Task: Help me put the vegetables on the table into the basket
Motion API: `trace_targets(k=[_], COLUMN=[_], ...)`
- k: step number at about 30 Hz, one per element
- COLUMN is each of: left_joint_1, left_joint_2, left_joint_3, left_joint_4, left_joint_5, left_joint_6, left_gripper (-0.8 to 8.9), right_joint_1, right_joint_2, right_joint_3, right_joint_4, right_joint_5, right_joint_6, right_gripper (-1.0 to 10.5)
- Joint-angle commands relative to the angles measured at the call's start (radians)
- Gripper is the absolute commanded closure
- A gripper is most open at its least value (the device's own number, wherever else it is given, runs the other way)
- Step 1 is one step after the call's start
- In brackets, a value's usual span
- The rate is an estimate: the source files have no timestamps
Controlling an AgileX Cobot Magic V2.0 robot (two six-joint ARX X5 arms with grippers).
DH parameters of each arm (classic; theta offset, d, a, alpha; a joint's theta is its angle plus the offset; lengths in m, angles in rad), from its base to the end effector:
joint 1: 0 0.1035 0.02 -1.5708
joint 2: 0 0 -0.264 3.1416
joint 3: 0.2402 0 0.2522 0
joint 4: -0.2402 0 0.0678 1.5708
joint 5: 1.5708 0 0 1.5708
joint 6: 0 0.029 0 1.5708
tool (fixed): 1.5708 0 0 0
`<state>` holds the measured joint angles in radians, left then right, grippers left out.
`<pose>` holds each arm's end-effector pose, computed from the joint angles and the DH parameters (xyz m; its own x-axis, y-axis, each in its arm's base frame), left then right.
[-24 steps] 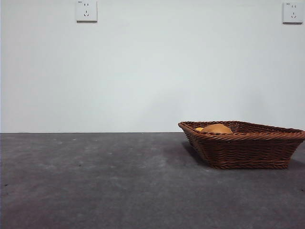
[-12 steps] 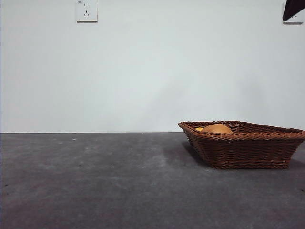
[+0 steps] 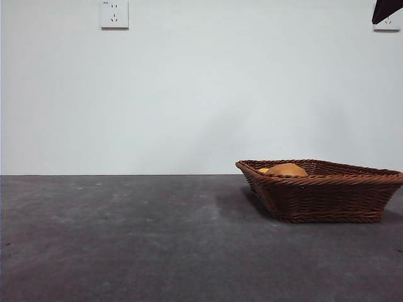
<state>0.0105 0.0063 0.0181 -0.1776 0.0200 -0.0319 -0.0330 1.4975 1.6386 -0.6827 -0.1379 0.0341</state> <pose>0.0957 0.0004 0.1521 0.9862 -0.0096 -0.1650 0.0040 0.9994 -0.0347 0.3174 -0.0065 0.4109 0.8528 0.1094 -0.5106 -0.0674 0.9927 0.1000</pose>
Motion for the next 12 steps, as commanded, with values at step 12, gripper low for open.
trace_targets(k=[12], left_joint_1=[0.004], left_joint_2=[0.003], left_joint_3=[-0.01], left_joint_4=[0.012], left_joint_5=[0.006], left_joint_6=[0.017], left_gripper=[8.17], right_joint_1=[0.0], right_joint_2=[0.005], right_joint_3=[-0.005], right_joint_4=[0.004], right_joint_5=[0.001], right_joint_6=[0.007], right_gripper=[9.6])
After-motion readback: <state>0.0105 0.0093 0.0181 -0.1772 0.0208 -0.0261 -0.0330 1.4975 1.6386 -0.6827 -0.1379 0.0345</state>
